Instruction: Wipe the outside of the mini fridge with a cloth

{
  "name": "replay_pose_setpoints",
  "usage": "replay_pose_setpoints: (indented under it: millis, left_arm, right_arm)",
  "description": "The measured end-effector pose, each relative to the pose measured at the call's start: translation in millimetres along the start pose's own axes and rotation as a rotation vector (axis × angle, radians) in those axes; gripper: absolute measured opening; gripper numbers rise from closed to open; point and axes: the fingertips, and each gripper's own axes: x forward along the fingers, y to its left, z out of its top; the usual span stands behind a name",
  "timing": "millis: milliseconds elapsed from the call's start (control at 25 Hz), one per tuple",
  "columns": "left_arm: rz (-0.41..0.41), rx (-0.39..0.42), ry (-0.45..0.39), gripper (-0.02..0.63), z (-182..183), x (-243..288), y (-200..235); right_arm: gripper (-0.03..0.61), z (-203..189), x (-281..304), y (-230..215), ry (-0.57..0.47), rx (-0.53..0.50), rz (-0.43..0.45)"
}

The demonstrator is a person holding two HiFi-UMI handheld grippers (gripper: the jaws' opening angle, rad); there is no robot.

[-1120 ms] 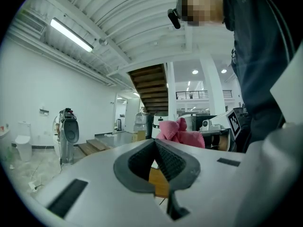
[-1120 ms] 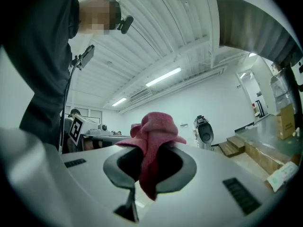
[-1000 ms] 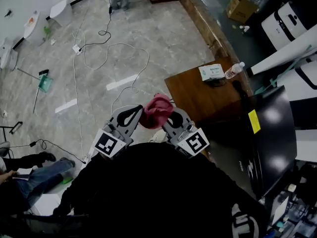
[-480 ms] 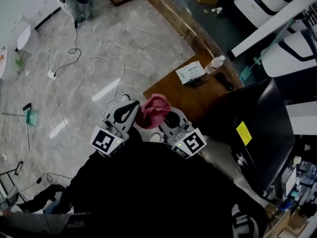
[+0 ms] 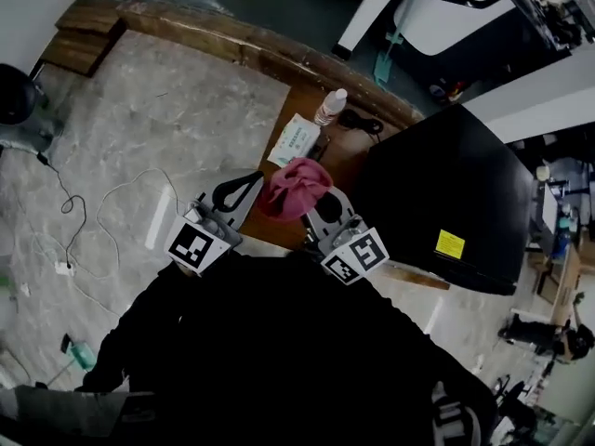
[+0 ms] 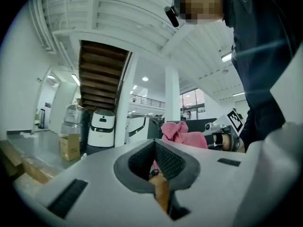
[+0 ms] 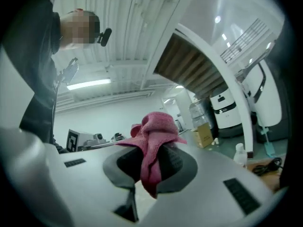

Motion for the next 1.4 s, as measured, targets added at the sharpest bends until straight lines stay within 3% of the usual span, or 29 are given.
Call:
replay_pose_setpoints:
  millis: [240,400,600,800,1040,1160,1400]
  left_arm:
    - [-0.307,-0.006,-0.008,0.005,21,83,30]
    - [-0.49,0.027,-0.081,0.005,40,125,16]
    - [-0.694,0.034,-0.099,0.005,53,168,-20]
    - [-0.771,0.069,-0.134,0.005,67,193,-45]
    - [-0.791,0.081,-0.116,0.005,67,209,-51]
    - [-0.793,0.088,-0.103,0.005,65,214,-50]
    - [-0.802,0.11,-0.056,0.005,44,234,-54]
  right_arm:
    - [0.054,37,-2,-101,-0.226,0.151,-0.407]
    - [0.054,60,-35,-144,-0.388,0.178,-0.621]
    - [0.054,88,-87,-183,-0.598,0.174,-0.836]
    - [0.054,115,-114,-219,-0.775,0.205,-0.909]
    - [0.054,112,-155,-273,-1.055,0.447,-0.98]
    - [0.055,101,-166,-288,-1.174,0.559,-0.97]
    - [0.055,76,-171,-300,-1.311,0.696,-0.932]
